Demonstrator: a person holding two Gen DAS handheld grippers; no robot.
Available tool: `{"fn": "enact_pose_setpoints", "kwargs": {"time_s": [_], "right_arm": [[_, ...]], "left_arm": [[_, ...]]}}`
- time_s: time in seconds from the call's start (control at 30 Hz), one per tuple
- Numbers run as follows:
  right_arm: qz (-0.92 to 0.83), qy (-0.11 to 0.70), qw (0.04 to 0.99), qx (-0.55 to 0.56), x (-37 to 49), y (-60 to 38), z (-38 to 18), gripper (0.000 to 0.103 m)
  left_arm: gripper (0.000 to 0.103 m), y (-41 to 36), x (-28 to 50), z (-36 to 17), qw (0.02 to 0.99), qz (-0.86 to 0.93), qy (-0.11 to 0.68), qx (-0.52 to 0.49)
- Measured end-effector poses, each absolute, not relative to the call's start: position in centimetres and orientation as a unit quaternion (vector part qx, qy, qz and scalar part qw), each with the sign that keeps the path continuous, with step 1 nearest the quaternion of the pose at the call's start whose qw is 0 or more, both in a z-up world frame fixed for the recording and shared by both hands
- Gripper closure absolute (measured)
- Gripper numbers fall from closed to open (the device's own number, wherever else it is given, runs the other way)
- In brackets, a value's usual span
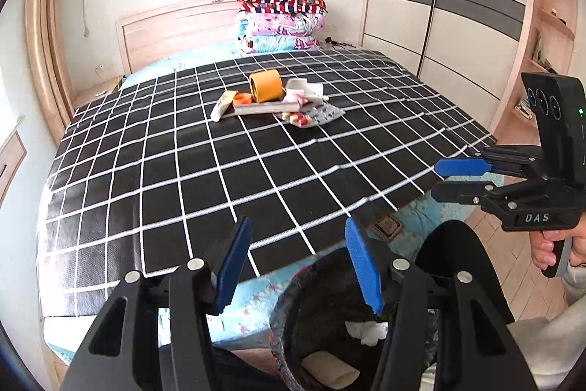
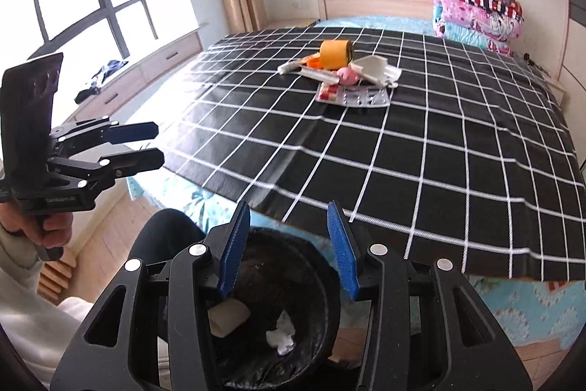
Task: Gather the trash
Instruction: 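Move both tools back to the remaining trash on the bed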
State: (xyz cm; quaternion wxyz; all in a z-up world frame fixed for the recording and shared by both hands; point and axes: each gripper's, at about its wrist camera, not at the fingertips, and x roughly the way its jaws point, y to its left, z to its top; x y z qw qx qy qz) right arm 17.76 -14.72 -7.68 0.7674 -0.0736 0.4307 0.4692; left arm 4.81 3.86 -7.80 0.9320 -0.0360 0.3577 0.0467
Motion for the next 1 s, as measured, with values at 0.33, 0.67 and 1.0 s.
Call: {"fn": "enact_pose_setpoints", "kwargs": {"time_s": [0.33, 0.67, 1.0], "right_arm": [[0.457, 0.418, 0.782, -0.063, 21.1, -13.5, -7.4, 0.059], [0.447, 0.413, 0.790, -0.071, 24.3, -11.8, -7.5, 0.059], [0.430, 0.418, 0.796, -0.075, 28.0, -9.9, -8.5, 0.059]], "left_arm": [[0.051, 6.0, 6.7, -6.5, 0.936, 0.068, 0.343, -0.032], [0.051, 8.9, 10.2, -5.3, 0.938, 0.085, 0.337, -0.017], [0.051, 11.9, 15.3, -5.8, 0.931, 0.082, 0.355, -0.016]]}}
